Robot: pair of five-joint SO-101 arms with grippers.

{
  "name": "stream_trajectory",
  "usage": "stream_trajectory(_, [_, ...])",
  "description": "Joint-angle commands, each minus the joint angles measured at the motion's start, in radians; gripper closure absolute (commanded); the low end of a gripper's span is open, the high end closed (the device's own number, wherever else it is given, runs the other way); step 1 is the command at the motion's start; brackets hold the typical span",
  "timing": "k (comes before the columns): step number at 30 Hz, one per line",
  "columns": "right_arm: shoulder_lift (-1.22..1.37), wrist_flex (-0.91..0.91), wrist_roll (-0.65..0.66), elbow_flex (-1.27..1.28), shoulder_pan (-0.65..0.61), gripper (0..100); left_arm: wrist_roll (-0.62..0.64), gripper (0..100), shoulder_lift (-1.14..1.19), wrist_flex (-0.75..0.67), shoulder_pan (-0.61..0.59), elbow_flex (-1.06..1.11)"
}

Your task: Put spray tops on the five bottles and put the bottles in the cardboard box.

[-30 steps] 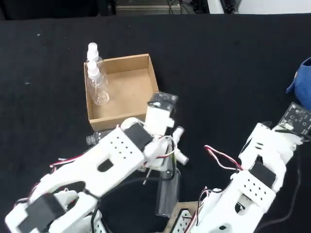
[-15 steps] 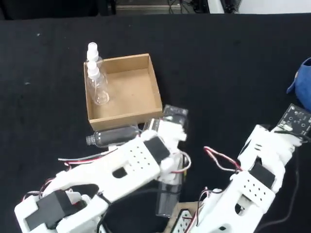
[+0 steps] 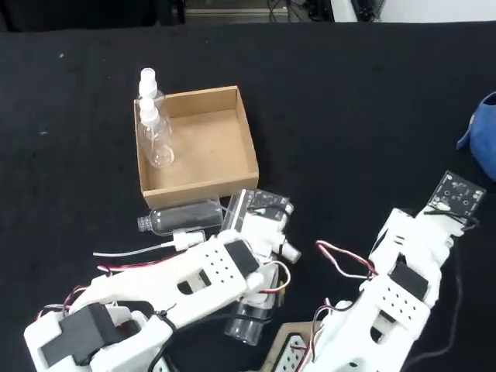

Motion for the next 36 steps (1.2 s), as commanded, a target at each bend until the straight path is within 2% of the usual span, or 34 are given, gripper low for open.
stream_trajectory(1, [-0.035,-0.002,-0.003,0.007,-0.02,95.3,0.008,86,-0.012,-0.009,0.033,-0.004])
stream_trajectory(5, [-0.035,-0.002,-0.003,0.008,-0.02,95.3,0.002,86,-0.012,-0.009,0.047,-0.005])
stream_trajectory(9, [-0.035,-0.002,-0.003,0.018,-0.02,95.3,0.002,98,-0.008,-0.009,0.073,-0.005])
stream_trajectory(11, [-0.035,-0.026,-0.003,0.033,-0.02,95.3,0.002,95,-0.014,-0.009,0.084,0.001])
stream_trajectory(14, [-0.035,-0.083,-0.003,0.068,-0.02,95.3,-0.002,97,-0.018,-0.008,0.077,0.001])
stream_trajectory(20, [-0.035,-0.098,-0.003,0.079,-0.021,95.3,-0.155,97,-0.089,0.169,0.062,-0.068])
stream_trajectory(26, [-0.035,-0.098,-0.003,0.079,-0.021,95.3,-0.407,97,-0.238,0.353,-0.096,-0.159])
stream_trajectory(33, [-0.035,-0.1,0.0,0.082,-0.058,95.3,-0.838,97,-0.477,0.463,-0.312,-0.185])
stream_trajectory(36, [-0.035,-0.1,0.0,0.082,-0.058,95.3,-0.976,97,-0.557,0.534,-0.412,-0.202])
